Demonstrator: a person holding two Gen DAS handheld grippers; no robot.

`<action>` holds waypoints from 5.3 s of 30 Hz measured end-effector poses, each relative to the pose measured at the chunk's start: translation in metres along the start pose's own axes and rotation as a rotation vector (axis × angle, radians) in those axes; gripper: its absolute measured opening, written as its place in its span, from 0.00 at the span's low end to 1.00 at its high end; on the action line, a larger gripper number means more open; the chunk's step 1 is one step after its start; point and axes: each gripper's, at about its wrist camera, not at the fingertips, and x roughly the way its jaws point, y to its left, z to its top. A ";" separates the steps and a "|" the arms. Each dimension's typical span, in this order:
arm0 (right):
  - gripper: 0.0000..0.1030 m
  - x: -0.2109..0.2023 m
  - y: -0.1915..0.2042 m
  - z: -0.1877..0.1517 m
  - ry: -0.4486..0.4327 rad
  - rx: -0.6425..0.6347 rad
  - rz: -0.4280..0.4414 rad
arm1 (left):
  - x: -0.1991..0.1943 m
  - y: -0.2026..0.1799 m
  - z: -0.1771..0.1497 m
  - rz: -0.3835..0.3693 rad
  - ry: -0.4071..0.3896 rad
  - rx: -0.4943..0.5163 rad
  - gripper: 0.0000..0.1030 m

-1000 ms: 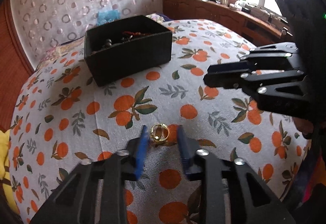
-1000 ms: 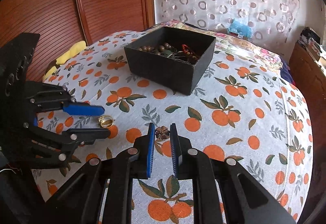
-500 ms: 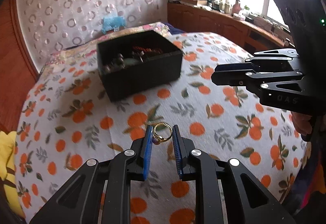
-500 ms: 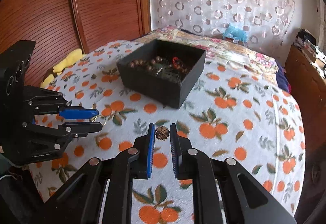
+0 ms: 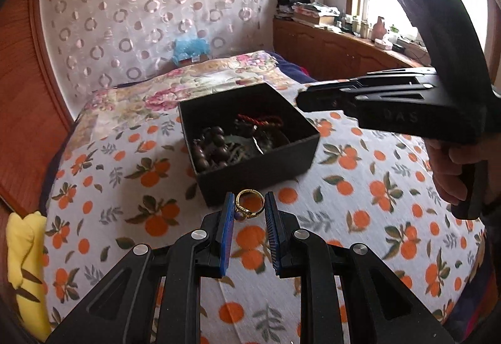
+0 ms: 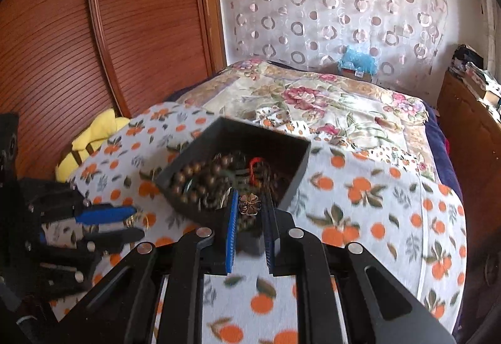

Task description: Organize jewelry

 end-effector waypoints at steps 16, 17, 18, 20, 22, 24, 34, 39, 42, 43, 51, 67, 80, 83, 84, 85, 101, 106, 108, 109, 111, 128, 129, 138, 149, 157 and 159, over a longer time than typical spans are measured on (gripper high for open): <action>0.31 0.015 -0.012 0.029 -0.013 0.072 0.041 | 0.019 0.020 0.036 0.038 -0.035 -0.044 0.18; 0.31 0.014 -0.013 0.028 -0.014 0.071 0.034 | 0.021 0.021 0.039 0.042 -0.036 -0.043 0.18; 0.31 0.013 -0.015 0.025 -0.014 0.069 0.024 | 0.025 0.021 0.043 0.048 -0.037 -0.041 0.18; 0.31 0.010 -0.017 0.021 -0.016 0.065 0.006 | 0.031 0.022 0.049 0.056 -0.036 -0.043 0.18; 0.31 0.007 -0.019 0.018 -0.018 0.063 -0.009 | 0.038 0.024 0.054 0.060 -0.033 -0.048 0.18; 0.31 0.004 -0.022 0.014 -0.019 0.059 -0.025 | 0.046 0.026 0.060 0.063 -0.026 -0.054 0.18; 0.31 -0.005 -0.029 -0.003 -0.035 0.050 -0.080 | 0.064 0.042 0.073 0.082 -0.010 -0.114 0.21; 0.31 -0.011 -0.030 -0.011 -0.068 0.075 -0.103 | 0.058 0.045 0.064 0.098 -0.012 -0.123 0.40; 0.31 -0.013 -0.024 -0.017 -0.078 0.084 -0.115 | 0.052 0.045 0.058 0.116 -0.016 -0.123 0.61; 0.31 -0.014 -0.023 -0.020 -0.081 0.090 -0.117 | 0.048 0.044 0.054 0.124 -0.025 -0.122 0.65; 0.57 -0.022 -0.021 -0.040 -0.101 0.157 -0.129 | 0.028 0.045 0.023 0.117 -0.035 -0.149 0.92; 0.97 -0.085 0.006 -0.057 -0.244 0.157 -0.231 | -0.057 0.021 -0.007 0.148 -0.167 -0.172 0.93; 0.97 -0.119 0.028 -0.077 -0.301 0.175 -0.249 | -0.094 0.006 -0.018 0.185 -0.202 -0.177 0.93; 0.97 -0.120 0.028 -0.078 -0.301 0.177 -0.250 | -0.096 0.005 -0.018 0.205 -0.212 -0.174 0.93; 0.97 -0.120 0.029 -0.078 -0.301 0.177 -0.249 | -0.097 0.004 -0.018 0.205 -0.214 -0.174 0.93; 0.97 -0.120 0.029 -0.078 -0.302 0.178 -0.247 | -0.097 0.004 -0.017 0.201 -0.216 -0.177 0.93; 0.97 -0.120 0.029 -0.079 -0.305 0.178 -0.250 | -0.099 0.003 -0.018 0.209 -0.218 -0.180 0.93; 0.97 -0.120 0.030 -0.080 -0.305 0.178 -0.249 | -0.100 0.003 -0.018 0.209 -0.219 -0.181 0.93; 0.97 -0.120 0.030 -0.080 -0.305 0.178 -0.251 | -0.100 0.003 -0.018 0.208 -0.219 -0.181 0.93; 0.97 -0.120 0.030 -0.079 -0.305 0.178 -0.249 | -0.100 0.003 -0.018 0.210 -0.220 -0.180 0.93; 0.97 -0.120 0.030 -0.080 -0.305 0.177 -0.250 | -0.100 0.003 -0.018 0.210 -0.220 -0.181 0.93; 0.97 -0.120 0.030 -0.080 -0.305 0.178 -0.250 | -0.101 0.004 -0.018 0.209 -0.223 -0.181 0.93; 0.97 -0.119 0.030 -0.080 -0.305 0.177 -0.250 | -0.101 0.004 -0.018 0.208 -0.222 -0.182 0.93; 0.97 -0.118 0.030 -0.080 -0.304 0.178 -0.251 | -0.101 0.004 -0.018 0.208 -0.223 -0.181 0.93; 0.97 -0.118 0.030 -0.080 -0.305 0.178 -0.251 | -0.103 0.002 -0.016 0.209 -0.230 -0.182 0.93; 0.97 -0.118 0.030 -0.080 -0.303 0.177 -0.249 | -0.103 0.000 -0.014 0.208 -0.232 -0.183 0.93; 0.97 -0.118 0.030 -0.080 -0.303 0.176 -0.250 | -0.103 0.001 -0.016 0.208 -0.232 -0.183 0.93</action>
